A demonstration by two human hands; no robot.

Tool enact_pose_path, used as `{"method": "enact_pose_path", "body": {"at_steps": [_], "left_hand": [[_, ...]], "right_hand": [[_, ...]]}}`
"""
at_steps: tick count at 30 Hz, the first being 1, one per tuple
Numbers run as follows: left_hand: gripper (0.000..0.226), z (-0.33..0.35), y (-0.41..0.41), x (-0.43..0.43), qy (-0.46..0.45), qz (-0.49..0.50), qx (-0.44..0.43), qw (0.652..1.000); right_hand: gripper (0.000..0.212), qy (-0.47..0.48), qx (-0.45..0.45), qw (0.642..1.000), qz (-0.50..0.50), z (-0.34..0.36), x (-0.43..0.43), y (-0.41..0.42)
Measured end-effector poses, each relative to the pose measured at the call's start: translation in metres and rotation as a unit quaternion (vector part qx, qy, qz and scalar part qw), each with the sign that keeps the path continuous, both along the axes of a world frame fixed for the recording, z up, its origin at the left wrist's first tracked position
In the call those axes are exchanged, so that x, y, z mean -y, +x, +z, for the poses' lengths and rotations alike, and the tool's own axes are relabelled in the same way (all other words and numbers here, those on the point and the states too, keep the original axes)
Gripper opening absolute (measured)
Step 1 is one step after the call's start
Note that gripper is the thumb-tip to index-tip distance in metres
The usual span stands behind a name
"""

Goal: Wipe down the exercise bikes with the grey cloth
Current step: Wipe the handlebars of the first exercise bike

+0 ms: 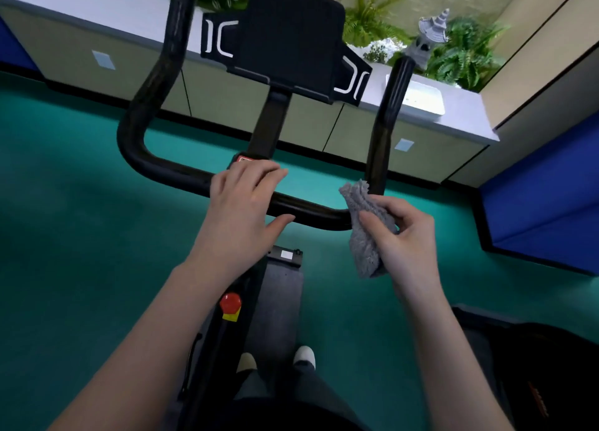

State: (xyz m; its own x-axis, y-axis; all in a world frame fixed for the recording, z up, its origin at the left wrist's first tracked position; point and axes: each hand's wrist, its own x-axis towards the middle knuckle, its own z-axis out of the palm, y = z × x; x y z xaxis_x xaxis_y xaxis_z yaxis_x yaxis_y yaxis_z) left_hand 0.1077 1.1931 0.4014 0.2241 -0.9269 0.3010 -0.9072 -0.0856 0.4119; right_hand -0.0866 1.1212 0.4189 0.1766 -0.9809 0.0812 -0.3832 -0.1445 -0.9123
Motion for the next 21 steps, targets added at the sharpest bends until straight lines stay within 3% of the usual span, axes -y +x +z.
{"method": "enact_pose_path", "body": {"at_steps": [7, 16, 21], "left_hand": [[0.050, 0.010, -0.043, 0.011, 0.022, -0.066, 0.029, 0.997], [0.055, 0.001, -0.140, 0.023, 0.045, -0.125, 0.076, 0.988], [0.063, -0.029, -0.221, 0.037, 0.111, -0.136, 0.121, 0.977]], "right_hand": [[0.029, 0.019, 0.123, 0.992, -0.030, -0.006, 0.000, -0.034], [0.030, 0.028, 0.122, 0.990, -0.062, -0.037, 0.004, -0.137], [0.032, 0.036, 0.097, 0.990, -0.095, -0.055, 0.006, -0.224]]}}
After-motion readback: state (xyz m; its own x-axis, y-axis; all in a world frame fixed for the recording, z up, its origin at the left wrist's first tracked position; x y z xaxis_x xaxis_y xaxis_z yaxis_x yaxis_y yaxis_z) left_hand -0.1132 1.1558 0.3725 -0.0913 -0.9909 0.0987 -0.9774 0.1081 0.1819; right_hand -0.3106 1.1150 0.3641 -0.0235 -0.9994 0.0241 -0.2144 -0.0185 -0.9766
